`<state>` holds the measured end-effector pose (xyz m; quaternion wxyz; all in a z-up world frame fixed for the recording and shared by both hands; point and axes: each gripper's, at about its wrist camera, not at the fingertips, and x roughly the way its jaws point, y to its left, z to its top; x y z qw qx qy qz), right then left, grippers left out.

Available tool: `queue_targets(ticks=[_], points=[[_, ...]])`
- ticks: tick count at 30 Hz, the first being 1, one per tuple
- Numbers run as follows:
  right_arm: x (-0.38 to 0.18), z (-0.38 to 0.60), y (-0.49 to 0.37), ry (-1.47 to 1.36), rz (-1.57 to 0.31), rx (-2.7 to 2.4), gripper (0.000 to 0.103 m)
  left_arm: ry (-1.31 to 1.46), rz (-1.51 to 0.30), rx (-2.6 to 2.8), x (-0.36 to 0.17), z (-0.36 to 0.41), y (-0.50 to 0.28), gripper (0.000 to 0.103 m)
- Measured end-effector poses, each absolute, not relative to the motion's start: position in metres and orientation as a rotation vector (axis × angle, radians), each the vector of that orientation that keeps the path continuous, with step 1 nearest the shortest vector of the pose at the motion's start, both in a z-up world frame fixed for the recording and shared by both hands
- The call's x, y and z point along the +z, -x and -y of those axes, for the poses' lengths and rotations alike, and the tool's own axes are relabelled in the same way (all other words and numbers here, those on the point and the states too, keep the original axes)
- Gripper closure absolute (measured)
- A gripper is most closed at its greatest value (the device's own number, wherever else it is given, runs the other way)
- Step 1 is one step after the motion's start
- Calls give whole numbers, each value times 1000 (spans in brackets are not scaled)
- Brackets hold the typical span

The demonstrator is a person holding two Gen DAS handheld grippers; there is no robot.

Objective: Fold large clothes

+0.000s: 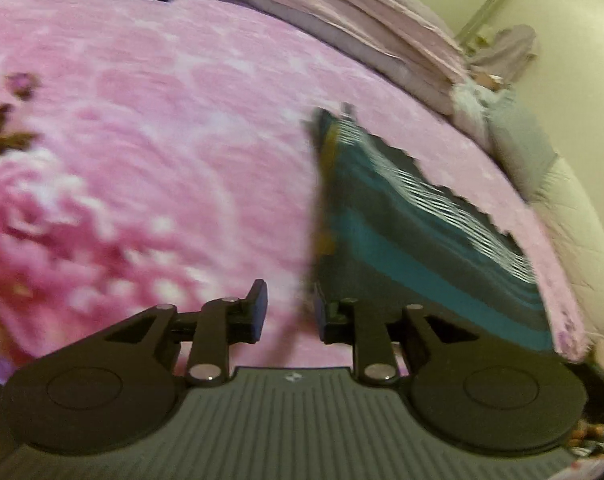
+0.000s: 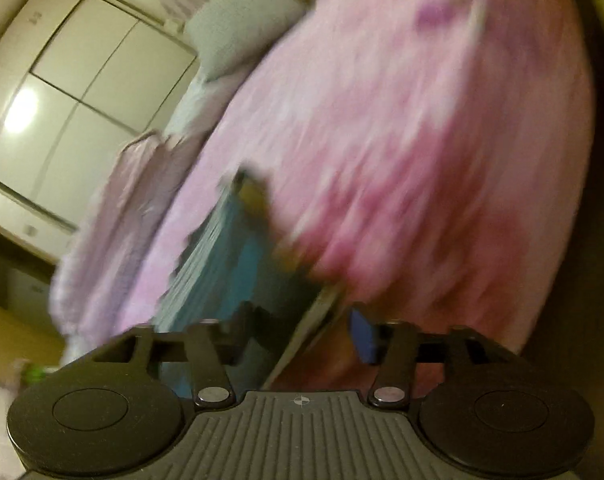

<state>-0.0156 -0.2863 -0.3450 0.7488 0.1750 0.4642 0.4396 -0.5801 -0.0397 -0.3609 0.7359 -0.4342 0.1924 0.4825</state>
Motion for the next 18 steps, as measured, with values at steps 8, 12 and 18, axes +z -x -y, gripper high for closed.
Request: queue_targets(ticks=[8,12,18], points=[[-352,210,-17,-273,-1138,1315,26,1023,-308,1126,-358,9,603,82],[-374,187,-27,-278,-1212,1365,27,1056,-289,1061,-358,2,602,82],[-387,163,-36,-290,-1307,1408,64,1135,-294,1025,-372,-20,610,82]])
